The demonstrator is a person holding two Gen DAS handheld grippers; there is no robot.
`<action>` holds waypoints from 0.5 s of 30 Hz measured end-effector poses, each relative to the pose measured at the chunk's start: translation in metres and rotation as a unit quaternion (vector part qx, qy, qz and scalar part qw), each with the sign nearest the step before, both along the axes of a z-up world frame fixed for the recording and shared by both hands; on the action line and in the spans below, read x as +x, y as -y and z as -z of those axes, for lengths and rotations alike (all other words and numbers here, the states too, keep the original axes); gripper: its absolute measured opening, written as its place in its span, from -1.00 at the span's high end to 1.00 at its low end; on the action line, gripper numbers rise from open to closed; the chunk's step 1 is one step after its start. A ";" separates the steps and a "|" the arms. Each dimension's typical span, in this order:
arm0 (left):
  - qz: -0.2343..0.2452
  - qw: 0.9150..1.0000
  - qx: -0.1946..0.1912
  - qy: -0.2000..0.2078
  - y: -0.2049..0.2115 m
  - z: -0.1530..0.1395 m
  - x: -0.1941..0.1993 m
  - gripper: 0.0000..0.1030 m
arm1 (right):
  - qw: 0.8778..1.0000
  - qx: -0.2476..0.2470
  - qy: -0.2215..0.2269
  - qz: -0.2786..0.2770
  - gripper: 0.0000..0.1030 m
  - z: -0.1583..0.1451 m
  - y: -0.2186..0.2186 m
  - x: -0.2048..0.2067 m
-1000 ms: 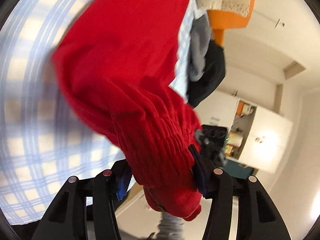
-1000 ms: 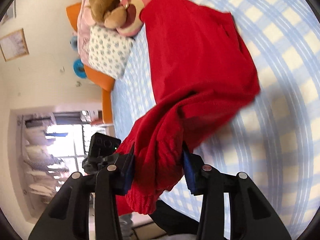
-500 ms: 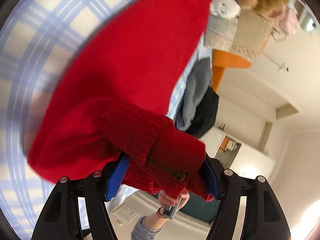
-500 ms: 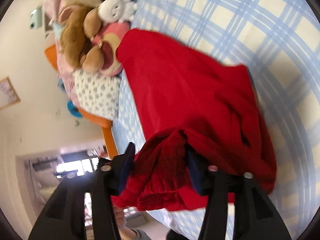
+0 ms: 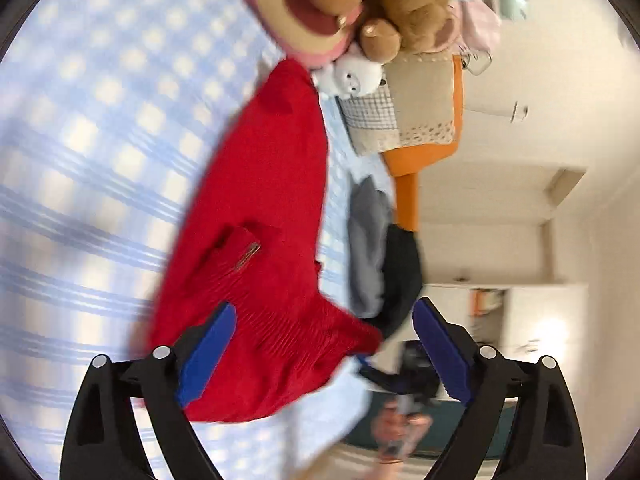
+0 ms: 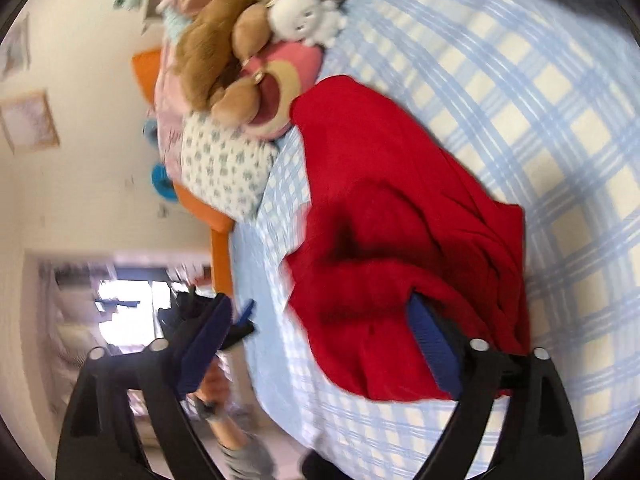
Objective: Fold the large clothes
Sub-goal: 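Lift the hem with both tools and fold it toward the collar, then lay the hem down on the shirt and open both tools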
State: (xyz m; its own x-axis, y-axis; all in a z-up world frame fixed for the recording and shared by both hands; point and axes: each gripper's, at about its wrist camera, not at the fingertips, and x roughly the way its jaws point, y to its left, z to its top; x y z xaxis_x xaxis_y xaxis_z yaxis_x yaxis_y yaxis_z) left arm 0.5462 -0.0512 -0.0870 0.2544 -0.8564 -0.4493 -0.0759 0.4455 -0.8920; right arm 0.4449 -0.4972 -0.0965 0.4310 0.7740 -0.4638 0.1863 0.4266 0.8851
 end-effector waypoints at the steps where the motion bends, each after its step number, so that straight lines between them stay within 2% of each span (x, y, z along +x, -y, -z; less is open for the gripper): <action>1: 0.016 1.000 0.021 0.012 0.002 -0.007 -0.007 -0.78 | 1.000 -0.003 0.007 -0.010 -0.84 -0.005 -0.001 -0.002; 4: 0.058 0.995 0.077 0.040 0.018 -0.014 -0.031 -0.78 | 0.999 -0.031 0.030 -0.011 -0.84 -0.023 0.000 -0.005; 6: 0.084 0.987 0.116 0.069 0.026 -0.010 -0.051 -0.78 | 0.996 -0.076 0.048 0.006 -0.84 -0.037 0.001 -0.007; 8: 0.106 0.977 0.160 0.097 0.026 -0.002 -0.077 -0.78 | 0.987 -0.139 0.084 0.009 -0.82 -0.055 -0.005 -0.017; 10: 0.115 0.956 0.230 0.141 0.034 0.010 -0.100 -0.78 | 0.971 -0.217 0.102 -0.004 -0.82 -0.063 -0.018 -0.036; 12: 0.118 0.937 0.281 0.171 0.040 0.026 -0.113 -0.78 | 0.941 -0.318 0.117 -0.015 -0.82 -0.057 -0.035 -0.062; 13: 0.121 0.932 0.295 0.172 0.043 0.036 -0.116 -0.78 | 0.930 -0.347 0.117 -0.018 -0.79 -0.050 -0.040 -0.070; 14: 0.124 0.931 0.298 0.169 0.043 0.044 -0.118 -0.77 | 0.919 -0.376 0.113 -0.022 -0.63 -0.040 -0.046 -0.078; 15: 0.126 0.934 0.292 0.163 0.044 0.055 -0.119 -0.76 | 0.909 -0.402 0.108 -0.025 -0.54 -0.026 -0.049 -0.086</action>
State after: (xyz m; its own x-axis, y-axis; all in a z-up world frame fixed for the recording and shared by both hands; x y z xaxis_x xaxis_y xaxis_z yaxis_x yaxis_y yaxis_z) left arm 0.4271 -0.0953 -0.1424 0.2823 -0.5412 -0.7921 0.3306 0.8300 -0.4492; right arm 0.3588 -0.4478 -0.0706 0.5534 0.2430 -0.7966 0.0081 0.9549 0.2969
